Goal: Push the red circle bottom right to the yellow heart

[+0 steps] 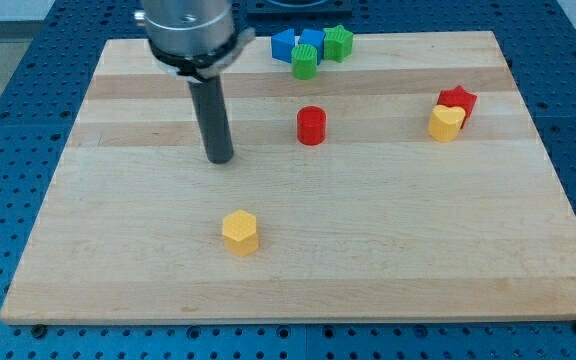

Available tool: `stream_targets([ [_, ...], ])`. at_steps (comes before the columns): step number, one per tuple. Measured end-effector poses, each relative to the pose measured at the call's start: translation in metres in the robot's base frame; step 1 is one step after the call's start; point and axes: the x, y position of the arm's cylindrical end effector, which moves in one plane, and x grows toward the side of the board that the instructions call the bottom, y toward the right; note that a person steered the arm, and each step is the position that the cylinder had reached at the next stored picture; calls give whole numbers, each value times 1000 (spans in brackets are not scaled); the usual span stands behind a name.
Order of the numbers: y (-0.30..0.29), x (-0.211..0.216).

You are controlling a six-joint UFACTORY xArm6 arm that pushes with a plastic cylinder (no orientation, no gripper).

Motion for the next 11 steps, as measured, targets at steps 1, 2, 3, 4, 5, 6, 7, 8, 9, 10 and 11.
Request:
stream_targets([
  [1,49,-42],
  [2,111,-28],
  [3,180,19],
  [4,229,43],
  [5,195,49],
  [6,108,41],
  [7,133,-8],
  [8,187,-14],
  [9,242,12],
  [10,238,23],
  [11,233,65],
])
